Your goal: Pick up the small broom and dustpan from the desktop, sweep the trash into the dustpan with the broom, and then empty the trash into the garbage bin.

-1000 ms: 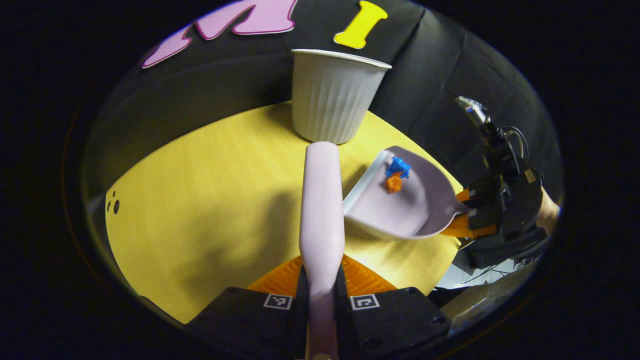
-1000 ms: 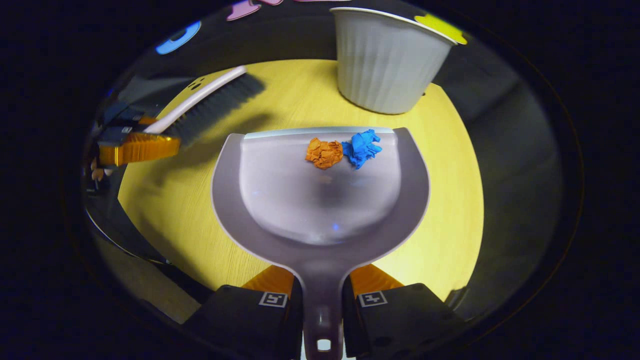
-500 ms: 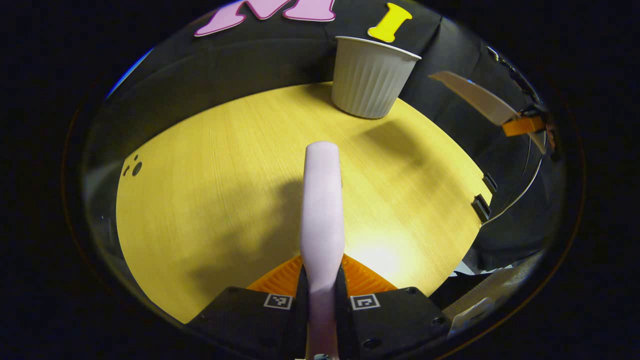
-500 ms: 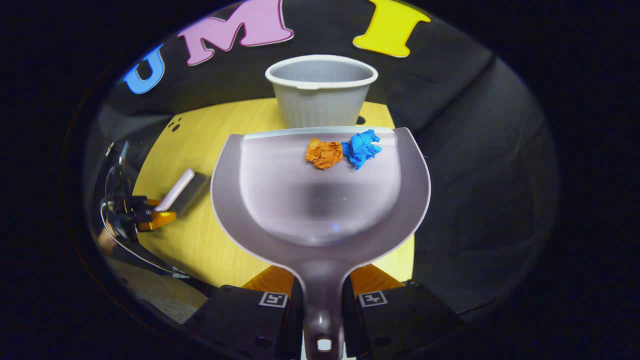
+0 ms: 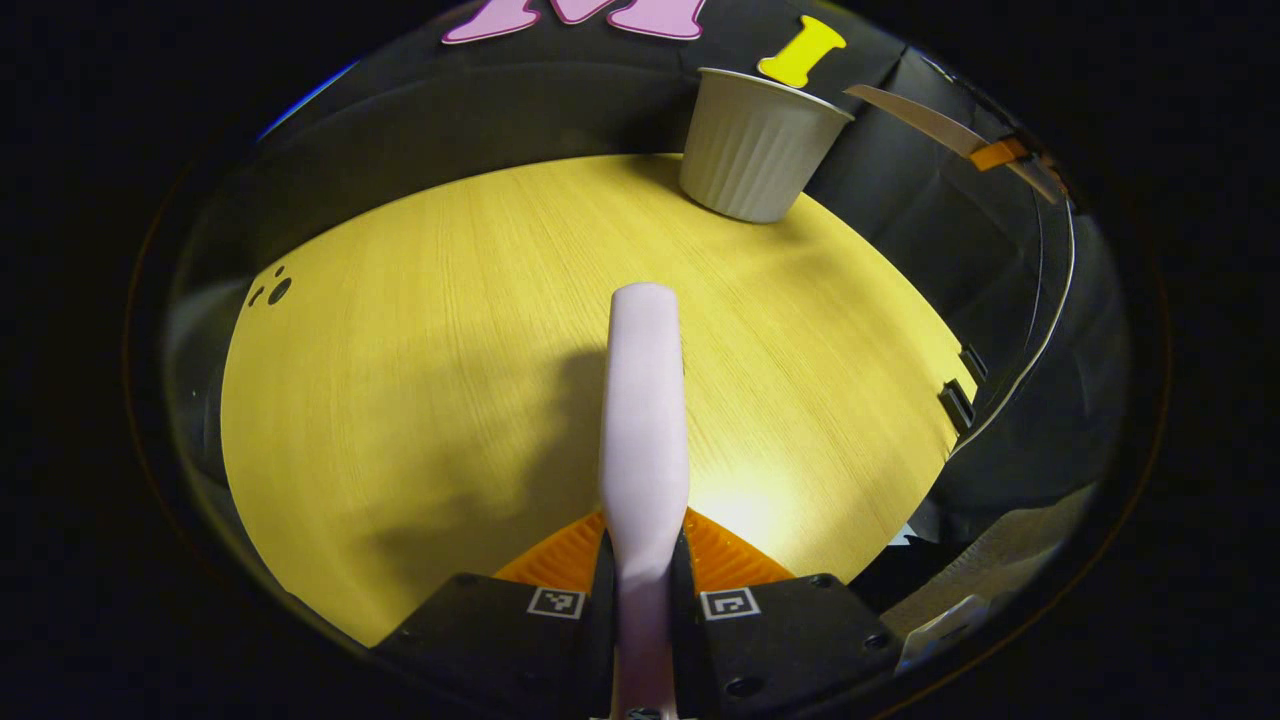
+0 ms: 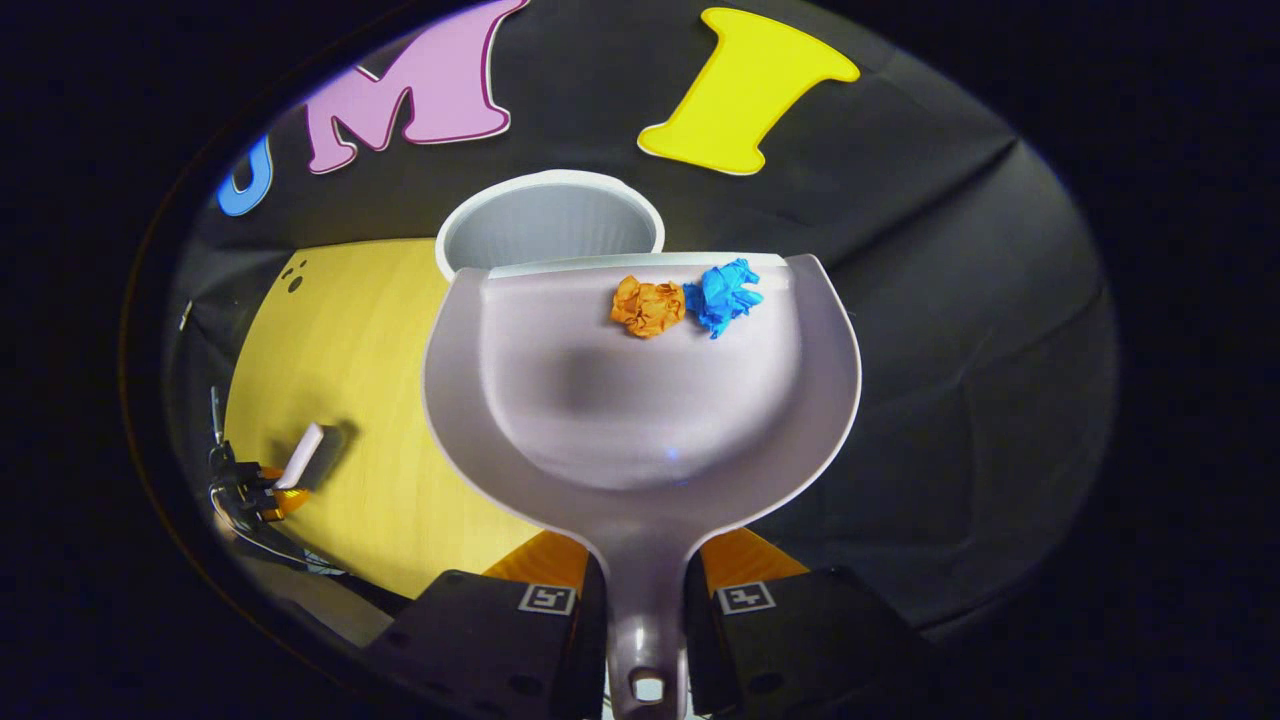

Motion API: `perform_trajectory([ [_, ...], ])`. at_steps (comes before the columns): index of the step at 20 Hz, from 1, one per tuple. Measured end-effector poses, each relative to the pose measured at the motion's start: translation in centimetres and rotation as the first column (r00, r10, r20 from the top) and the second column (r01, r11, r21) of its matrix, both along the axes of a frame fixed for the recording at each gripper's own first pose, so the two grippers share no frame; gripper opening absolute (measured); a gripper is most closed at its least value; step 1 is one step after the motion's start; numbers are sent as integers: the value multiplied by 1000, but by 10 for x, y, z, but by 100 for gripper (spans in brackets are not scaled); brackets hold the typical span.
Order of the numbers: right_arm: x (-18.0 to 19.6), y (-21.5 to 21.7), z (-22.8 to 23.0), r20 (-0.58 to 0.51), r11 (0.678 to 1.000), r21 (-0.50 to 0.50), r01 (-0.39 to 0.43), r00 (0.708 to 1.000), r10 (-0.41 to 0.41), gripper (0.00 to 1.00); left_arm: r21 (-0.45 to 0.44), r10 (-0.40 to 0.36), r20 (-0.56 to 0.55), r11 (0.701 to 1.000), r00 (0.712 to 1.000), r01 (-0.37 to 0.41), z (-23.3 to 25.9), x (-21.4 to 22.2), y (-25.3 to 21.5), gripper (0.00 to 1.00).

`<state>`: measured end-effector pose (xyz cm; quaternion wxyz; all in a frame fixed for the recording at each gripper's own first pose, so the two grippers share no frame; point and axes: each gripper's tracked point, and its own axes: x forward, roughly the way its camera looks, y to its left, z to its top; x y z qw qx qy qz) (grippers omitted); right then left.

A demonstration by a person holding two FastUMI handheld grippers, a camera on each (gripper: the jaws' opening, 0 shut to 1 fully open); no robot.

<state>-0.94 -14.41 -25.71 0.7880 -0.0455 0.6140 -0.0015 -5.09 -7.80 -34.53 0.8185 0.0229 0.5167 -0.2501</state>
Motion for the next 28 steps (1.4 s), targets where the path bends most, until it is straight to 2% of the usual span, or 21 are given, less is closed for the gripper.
perform_trajectory([
  [2, 18, -10, 1, -20, 999, -45, -29, 999, 28, 37, -8, 15, -3, 1000, 1000, -15, -2, 1, 6, 28],
  [3, 27, -15, 4, -28, 996, -74, -44, 999, 42, 31, -12, 21, -4, 1000, 1000, -21, -4, 2, 8, 27],
  [4, 39, -18, 5, -34, 992, -109, -71, 997, 67, 36, -16, 26, -6, 1000, 1000, -27, -4, 2, 9, 28],
  [7, 70, -25, 8, -79, 966, -199, -164, 985, 151, 36, -25, 41, -14, 999, 999, -41, -7, 2, 15, 28],
  [8, 78, -25, 9, -97, 954, -225, -197, 979, 180, 41, -26, 42, -15, 999, 999, -43, -7, 3, 17, 28],
  [9, 85, -26, 9, -114, 943, -244, -226, 972, 203, 41, -26, 43, -15, 999, 999, -43, -9, 3, 17, 28],
  [10, 93, -25, 10, -127, 935, -254, -245, 967, 219, 36, -24, 45, -15, 999, 999, -45, -10, 3, 18, 28],
  [16, 107, -18, -5, -230, 894, -281, -347, 929, 289, 36, 1, 57, -14, 998, 998, -57, -7, 5, 30, 28],
  [17, 107, -17, -6, -240, 886, -287, -364, 923, 301, 40, 2, 60, -15, 998, 998, -60, -6, 4, 31, 27],
  [18, 107, -17, -8, -247, 881, -287, -375, 918, 310, 36, 3, 63, -18, 998, 998, -63, -5, 4, 30, 28],
  [22, 108, -16, -6, -224, 893, -272, -359, 926, 304, 36, 5, 75, -22, 997, 997, -75, -4, 0, 28, 28],
  [23, 109, -18, -5, -207, 896, -277, -347, 932, 297, 40, 5, 78, -22, 997, 997, -77, -3, -2, 26, 28],
  [24, 109, -20, -5, -190, 897, -282, -339, 937, 294, 36, 4, 77, -20, 997, 997, -77, -3, -2, 25, 28],
  [26, 111, -20, -6, -150, 903, -285, -321, 946, 288, 40, 13, 75, -13, 997, 997, -74, -2, 0, 25, 28],
  [27, 111, -19, -6, -133, 911, -278, -306, 951, 280, 36, 17, 76, -12, 997, 997, -75, -2, 0, 24, 27],
  [28, 111, -18, -6, -112, 916, -271, -294, 955, 274, 36, 20, 79, -11, 997, 997, -78, -1, 1, 25, 27],
])
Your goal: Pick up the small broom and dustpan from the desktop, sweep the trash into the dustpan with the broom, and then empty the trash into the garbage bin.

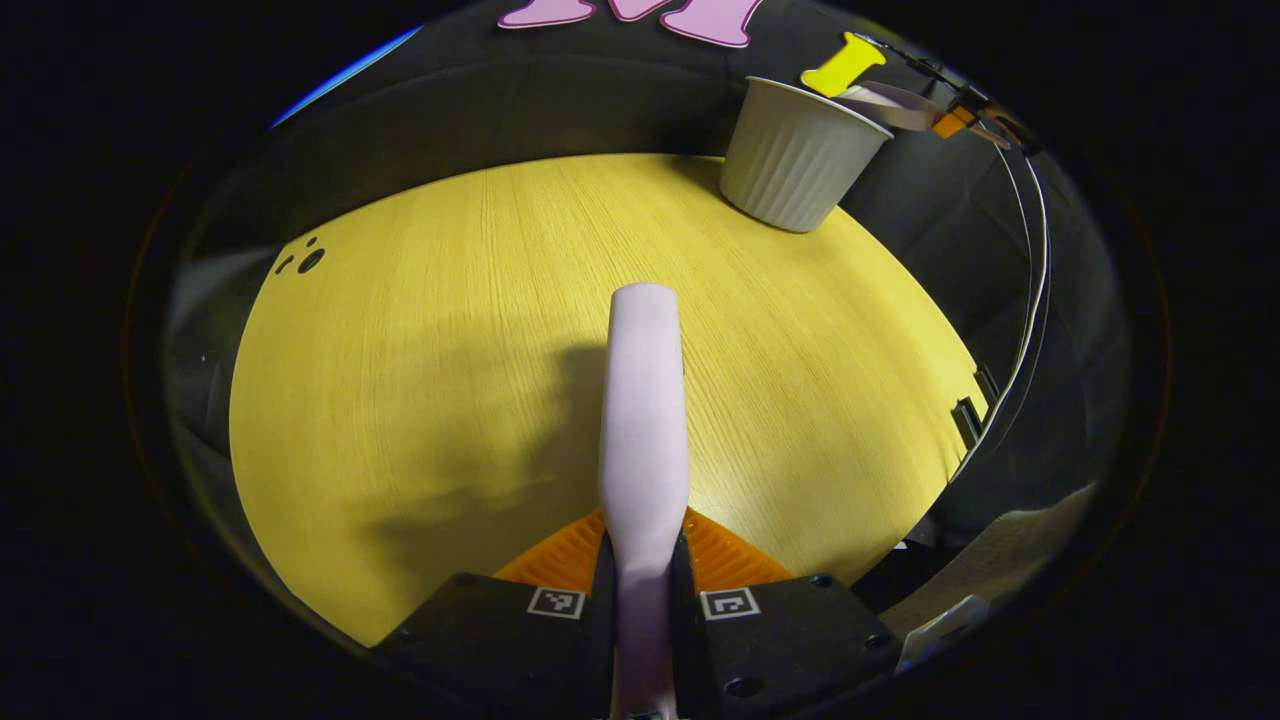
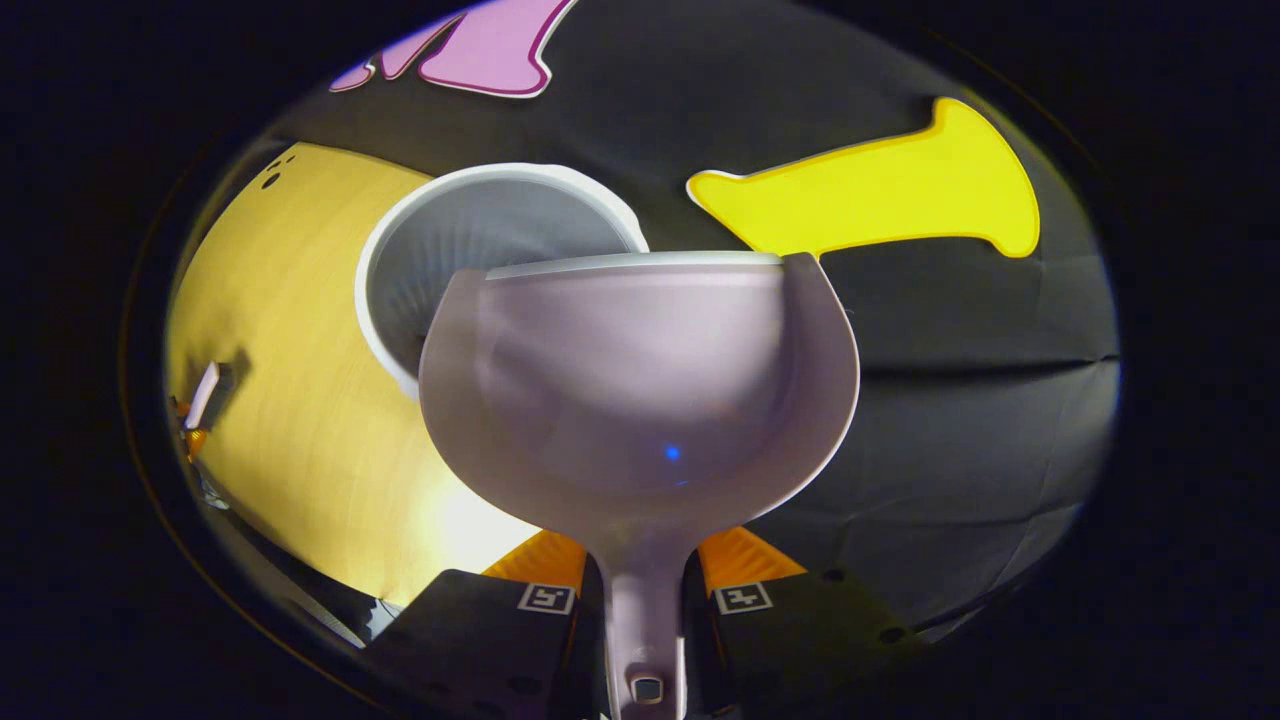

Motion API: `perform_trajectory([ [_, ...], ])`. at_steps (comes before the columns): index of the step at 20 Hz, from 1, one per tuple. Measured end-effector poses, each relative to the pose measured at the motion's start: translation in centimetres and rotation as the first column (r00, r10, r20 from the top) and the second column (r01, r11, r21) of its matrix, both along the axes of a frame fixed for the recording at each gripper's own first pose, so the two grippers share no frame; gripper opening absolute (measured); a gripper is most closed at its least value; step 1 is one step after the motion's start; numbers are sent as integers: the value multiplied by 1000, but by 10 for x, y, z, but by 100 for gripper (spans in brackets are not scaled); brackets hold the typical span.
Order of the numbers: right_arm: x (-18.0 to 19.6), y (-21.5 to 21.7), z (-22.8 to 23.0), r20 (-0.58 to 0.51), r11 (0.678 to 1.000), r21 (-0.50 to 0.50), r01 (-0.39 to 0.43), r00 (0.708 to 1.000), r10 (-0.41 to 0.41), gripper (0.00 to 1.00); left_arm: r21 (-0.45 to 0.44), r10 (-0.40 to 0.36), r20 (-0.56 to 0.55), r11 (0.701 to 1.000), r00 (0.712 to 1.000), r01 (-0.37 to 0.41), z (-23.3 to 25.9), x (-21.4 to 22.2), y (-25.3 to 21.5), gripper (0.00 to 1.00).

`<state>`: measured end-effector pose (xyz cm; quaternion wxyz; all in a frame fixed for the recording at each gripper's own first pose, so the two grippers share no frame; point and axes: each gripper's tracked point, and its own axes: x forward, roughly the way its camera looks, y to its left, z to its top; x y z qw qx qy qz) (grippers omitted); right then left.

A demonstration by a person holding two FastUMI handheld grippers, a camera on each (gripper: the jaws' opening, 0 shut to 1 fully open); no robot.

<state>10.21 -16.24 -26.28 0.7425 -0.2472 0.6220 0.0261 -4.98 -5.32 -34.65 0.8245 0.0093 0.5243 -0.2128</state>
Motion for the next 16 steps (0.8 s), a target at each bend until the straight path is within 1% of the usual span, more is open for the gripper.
perform_trajectory([
  [1, 2, 0, 1, 24, 1000, 13, 5, 1000, -6, 36, 3, 5, 0, 1000, 1000, -5, 0, 0, 1, 27],
  [2, 2, 3, 2, 43, 1000, 29, 7, 999, -8, 32, 6, 11, 3, 1000, 1000, -11, 1, 1, 2, 28],
  [3, 1, 6, 2, 63, 999, 49, 11, 998, -14, 36, 8, 18, 6, 1000, 1000, -18, 2, 1, 3, 29],
  [5, -7, 19, 9, 96, 993, 117, 15, 995, -26, 36, 10, 33, 10, 999, 999, -34, 4, 2, 5, 28],
  [6, -12, 26, 15, 114, 988, 154, 24, 993, -42, 32, 10, 38, 12, 999, 999, -39, 4, 2, 5, 28],
  [7, -16, 36, 18, 128, 981, 191, 27, 990, -52, 39, 11, 44, 16, 999, 999, -44, 5, 3, 6, 28],
  [8, -19, 43, 23, 150, 974, 224, 26, 987, -60, 39, 15, 48, 18, 999, 999, -49, 6, 4, 7, 28],
  [9, -28, 51, 29, 163, 967, 255, 22, 984, -66, 35, 20, 52, 20, 998, 998, -53, 6, 4, 9, 28],
  [14, -77, 105, 42, 204, 920, 392, -17, 976, -69, 36, 47, 69, 27, 996, 997, -71, 7, 10, 16, 28],
  [15, -86, 114, 43, 201, 909, 416, -23, 977, -68, 36, 53, 70, 31, 996, 997, -72, 8, 11, 16, 27],
  [16, -98, 127, 40, 199, 896, 444, -28, 978, -68, 39, 59, 72, 35, 995, 997, -74, 10, 12, 18, 27],
])
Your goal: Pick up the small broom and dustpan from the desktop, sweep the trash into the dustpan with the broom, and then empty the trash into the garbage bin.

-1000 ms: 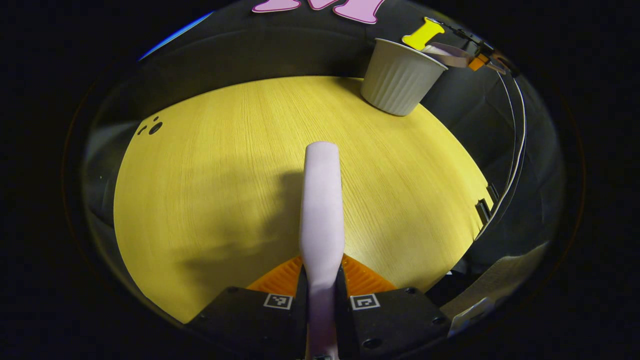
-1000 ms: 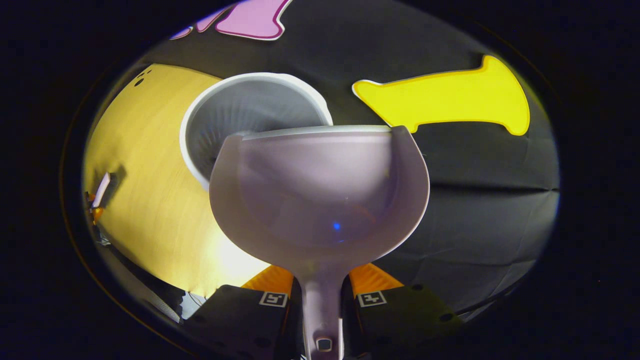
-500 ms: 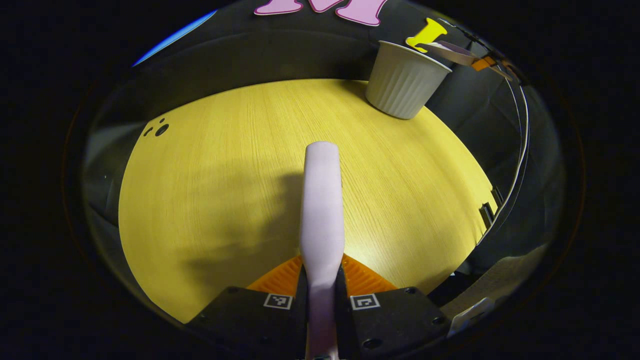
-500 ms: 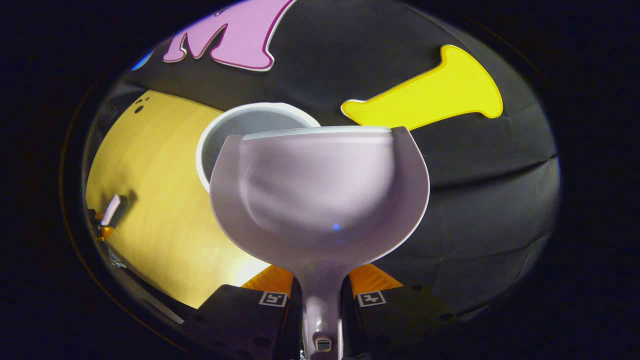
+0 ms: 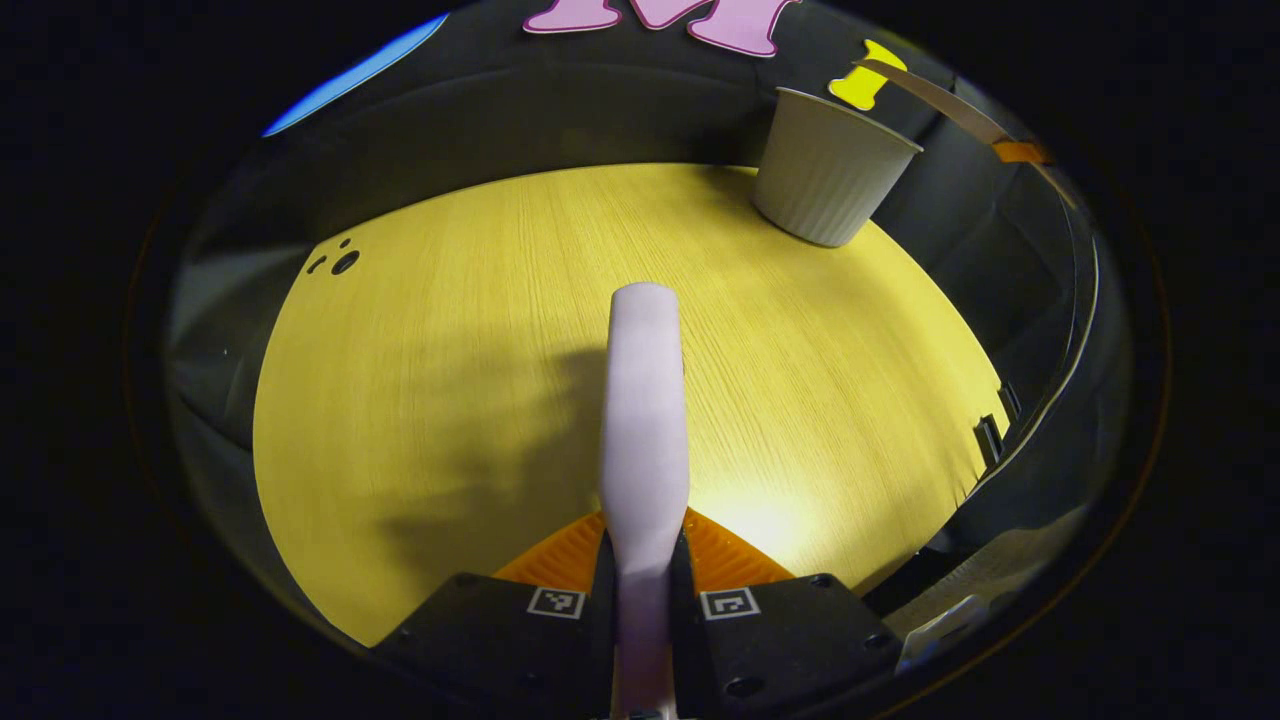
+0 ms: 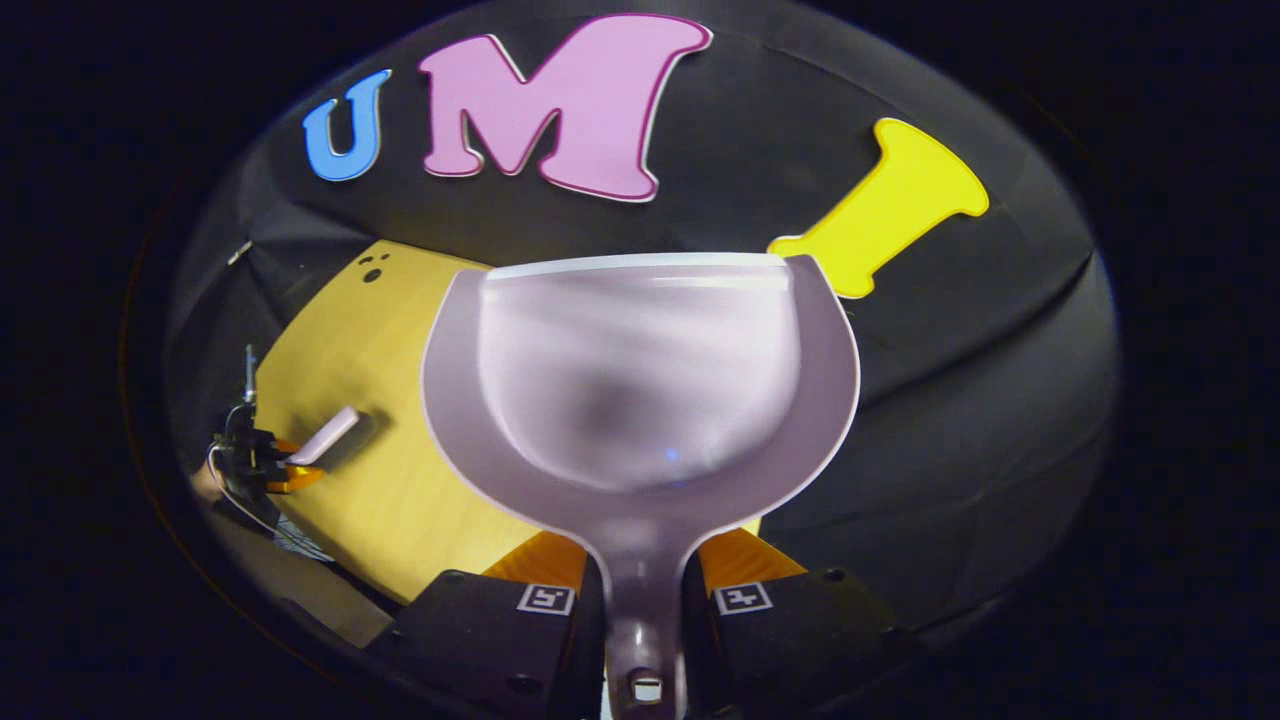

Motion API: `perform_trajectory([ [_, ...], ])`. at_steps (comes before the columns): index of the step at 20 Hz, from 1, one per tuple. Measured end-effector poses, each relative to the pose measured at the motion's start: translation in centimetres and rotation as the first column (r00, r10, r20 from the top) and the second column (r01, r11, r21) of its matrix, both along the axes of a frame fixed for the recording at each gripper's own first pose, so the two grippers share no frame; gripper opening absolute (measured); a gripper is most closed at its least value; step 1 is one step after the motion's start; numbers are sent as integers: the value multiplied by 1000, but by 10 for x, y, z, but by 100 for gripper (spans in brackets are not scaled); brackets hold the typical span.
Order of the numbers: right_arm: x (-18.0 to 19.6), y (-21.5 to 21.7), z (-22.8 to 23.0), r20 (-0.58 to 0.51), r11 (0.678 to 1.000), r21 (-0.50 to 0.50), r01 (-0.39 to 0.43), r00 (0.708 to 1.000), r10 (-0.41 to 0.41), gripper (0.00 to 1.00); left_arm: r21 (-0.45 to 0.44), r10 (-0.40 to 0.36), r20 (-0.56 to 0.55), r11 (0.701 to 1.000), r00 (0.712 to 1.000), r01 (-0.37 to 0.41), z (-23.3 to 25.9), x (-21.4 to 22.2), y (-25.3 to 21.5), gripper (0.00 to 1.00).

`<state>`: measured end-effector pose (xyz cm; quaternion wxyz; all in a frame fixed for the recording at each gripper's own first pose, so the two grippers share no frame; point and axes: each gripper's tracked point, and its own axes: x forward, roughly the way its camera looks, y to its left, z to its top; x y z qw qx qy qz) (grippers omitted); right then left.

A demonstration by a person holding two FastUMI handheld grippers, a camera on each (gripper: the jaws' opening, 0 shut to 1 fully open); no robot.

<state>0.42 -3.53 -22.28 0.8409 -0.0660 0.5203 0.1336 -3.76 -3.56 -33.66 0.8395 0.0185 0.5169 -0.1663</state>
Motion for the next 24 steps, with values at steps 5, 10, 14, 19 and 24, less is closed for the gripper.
perform_trajectory([
  [5, -68, 51, -26, -63, 994, 98, -40, 997, 46, 36, 22, 15, 4, 1000, 1000, -16, 1, 1, 5, 28],
  [10, -125, 87, -81, -128, 992, 104, -69, 988, 82, 32, 44, 14, 16, 999, 1000, -15, 1, 6, 7, 27],
  [14, -159, 108, -133, -190, 993, 103, -55, 979, 74, 32, 61, 21, 19, 998, 1000, -22, -4, 4, 10, 27],
  [19, -185, 117, -188, -263, 996, 94, 0, 964, 25, 36, 87, 8, 14, 996, 1000, -9, -13, 2, 9, 28],
  [24, -202, 124, -223, -302, 997, 77, 10, 953, 13, 36, 122, -11, 23, 993, 1000, 9, -20, 1, 4, 28],
])
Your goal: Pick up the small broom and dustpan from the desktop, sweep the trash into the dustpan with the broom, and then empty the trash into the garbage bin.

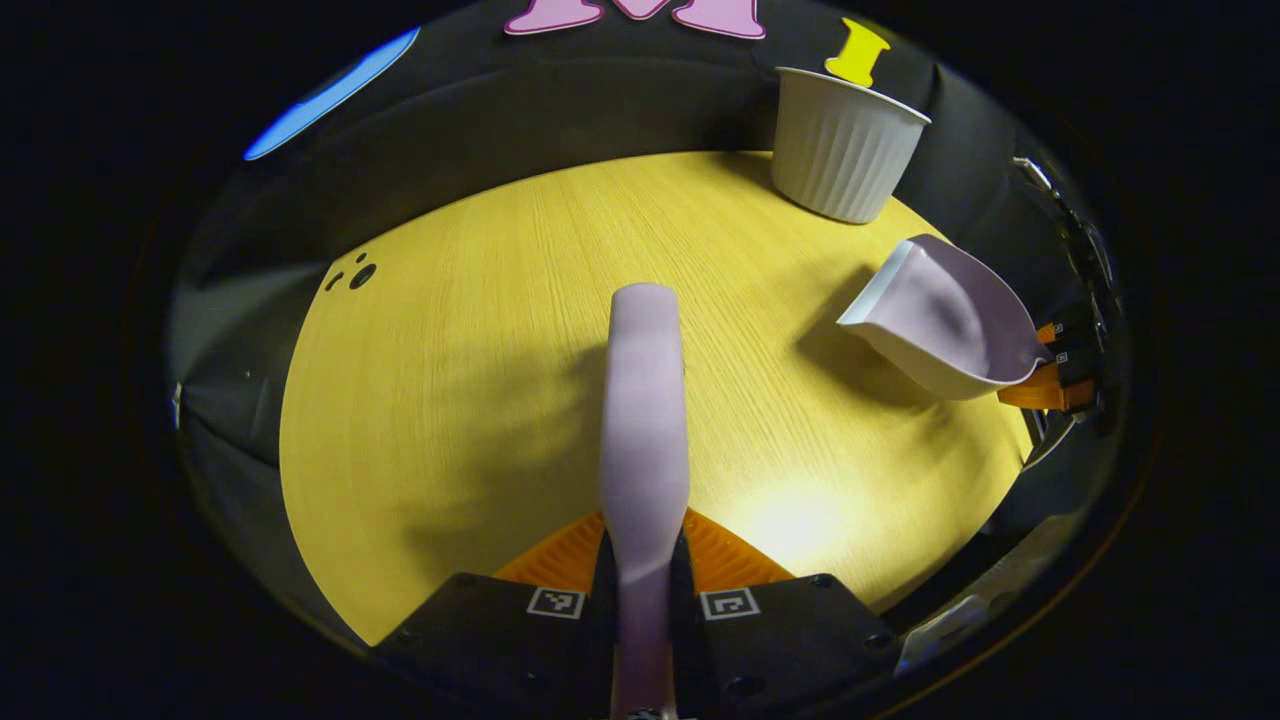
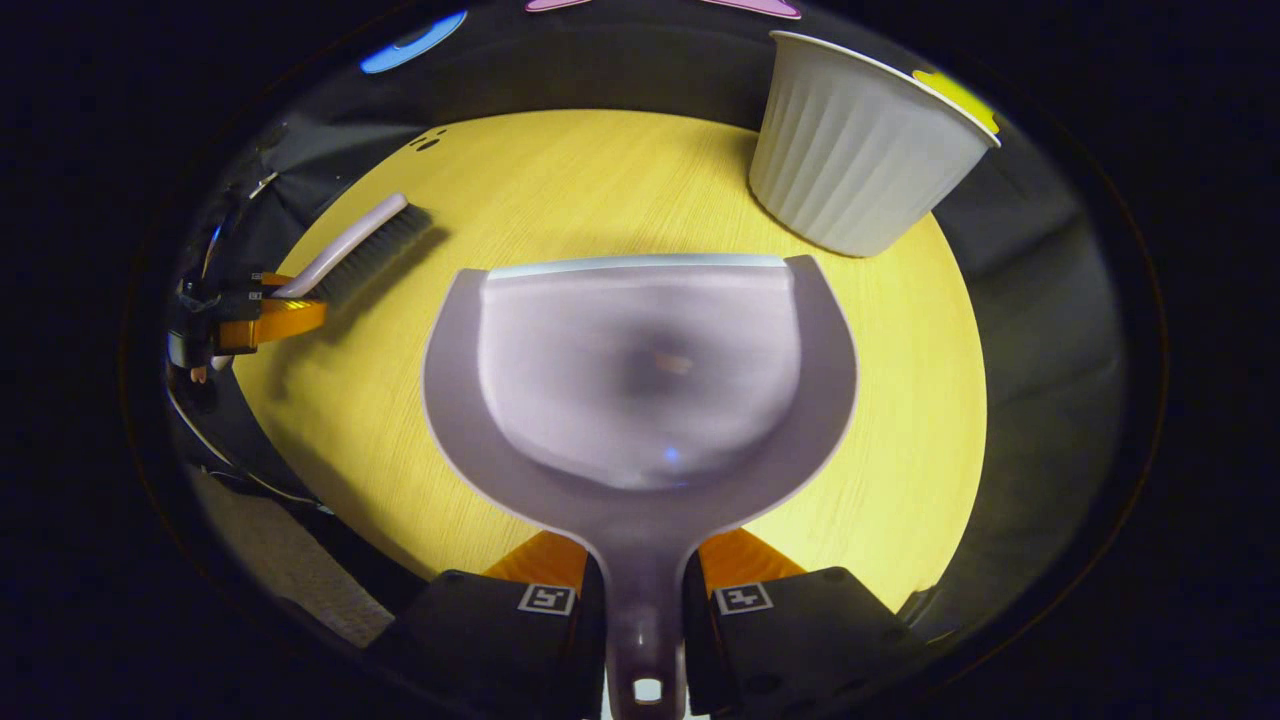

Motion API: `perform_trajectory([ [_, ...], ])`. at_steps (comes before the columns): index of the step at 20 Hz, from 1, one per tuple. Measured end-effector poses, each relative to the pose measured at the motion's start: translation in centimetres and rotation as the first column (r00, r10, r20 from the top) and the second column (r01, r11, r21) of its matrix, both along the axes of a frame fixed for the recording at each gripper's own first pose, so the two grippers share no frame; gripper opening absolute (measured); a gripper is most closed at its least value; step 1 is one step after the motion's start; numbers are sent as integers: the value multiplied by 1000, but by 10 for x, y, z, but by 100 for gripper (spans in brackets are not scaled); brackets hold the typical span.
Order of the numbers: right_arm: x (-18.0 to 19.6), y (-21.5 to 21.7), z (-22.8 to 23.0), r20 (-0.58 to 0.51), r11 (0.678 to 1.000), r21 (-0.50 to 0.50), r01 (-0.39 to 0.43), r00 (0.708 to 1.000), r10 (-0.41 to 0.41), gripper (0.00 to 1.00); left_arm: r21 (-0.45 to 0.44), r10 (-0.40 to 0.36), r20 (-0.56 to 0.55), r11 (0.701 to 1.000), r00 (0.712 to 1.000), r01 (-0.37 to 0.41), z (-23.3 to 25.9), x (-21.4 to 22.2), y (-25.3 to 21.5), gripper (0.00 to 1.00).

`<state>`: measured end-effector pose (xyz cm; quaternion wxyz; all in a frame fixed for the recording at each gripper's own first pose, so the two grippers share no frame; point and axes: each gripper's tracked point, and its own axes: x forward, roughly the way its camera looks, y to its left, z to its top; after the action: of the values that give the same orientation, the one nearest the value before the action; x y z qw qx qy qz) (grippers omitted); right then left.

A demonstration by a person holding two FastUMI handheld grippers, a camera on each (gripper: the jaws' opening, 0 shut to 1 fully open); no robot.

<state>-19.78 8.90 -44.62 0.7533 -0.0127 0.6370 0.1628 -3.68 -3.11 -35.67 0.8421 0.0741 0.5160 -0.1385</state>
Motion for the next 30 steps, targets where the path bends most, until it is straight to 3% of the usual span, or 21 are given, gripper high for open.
perform_trajectory([
  [4, 1, 13, -15, -21, 999, 0, 36, 999, -36, 40, 12, -12, -25, 1000, 1000, 12, -1, 0, 2, 28],
  [5, 1, 15, -18, -26, 999, -6, 36, 999, -36, 36, 19, -11, -35, 1000, 999, 11, -1, -1, 2, 29],
  [6, 1, 17, -22, -31, 999, -9, 32, 999, -32, 41, 28, -6, -43, 1000, 999, 7, -1, 0, 2, 29],
  [8, 4, 23, -25, -16, 999, 5, 33, 999, -33, 38, 46, 6, -33, 999, 999, -5, 7, 0, 3, 30],
  [12, 4, 24, -12, -28, 998, 37, 58, 998, -57, 44, 80, -2, -13, 997, 1000, 3, 18, -2, 7, 34],
  [14, 2, 22, -2, -17, 996, 53, 69, 998, -68, 38, 87, -6, -7, 996, 1000, 6, 19, -3, 12, 34],
  [17, 0, 18, 20, 12, 994, 78, 82, 997, -83, 44, 99, -5, 3, 995, 1000, 4, 26, -6, 17, 30],
  [18, 1, 17, 27, 25, 993, 85, 86, 996, -89, 40, 100, -5, 10, 995, 1000, 4, 30, -8, 18, 34],
  [19, 2, 17, 37, 39, 992, 93, 91, 995, -94, 39, 103, -7, 20, 995, 1000, 5, 35, -11, 19, 30],
  [20, 5, 17, 46, 58, 990, 101, 95, 993, -102, 44, 109, -13, 34, 994, 999, 9, 42, -12, 20, 30],
  [21, 9, 17, 56, 81, 989, 109, 100, 991, -109, 29, 115, -17, 48, 993, 999, 11, 48, -13, 22, 34],
  [22, 13, 19, 67, 105, 988, 118, 103, 988, -116, 36, 121, -19, 66, 993, 998, 11, 56, -14, 23, 30],
  [26, 48, 24, 118, 286, 978, 164, 126, 943, -169, 37, 61, -4, 206, 998, 978, -9, 107, -3, 9, 34],
  [28, 71, 25, 147, 394, 971, 192, 142, 895, -209, 36, 7, 10, 306, 1000, 952, -13, 141, 9, -2, 34],
  [29, 81, 24, 160, 440, 967, 207, 151, 868, -230, 36, -20, 22, 354, 1000, 935, -17, 159, 15, -6, 29],
  [30, 89, 23, 172, 481, 962, 222, 159, 840, -250, 36, -46, 35, 400, 999, 916, -18, 175, 22, -11, 34],
])
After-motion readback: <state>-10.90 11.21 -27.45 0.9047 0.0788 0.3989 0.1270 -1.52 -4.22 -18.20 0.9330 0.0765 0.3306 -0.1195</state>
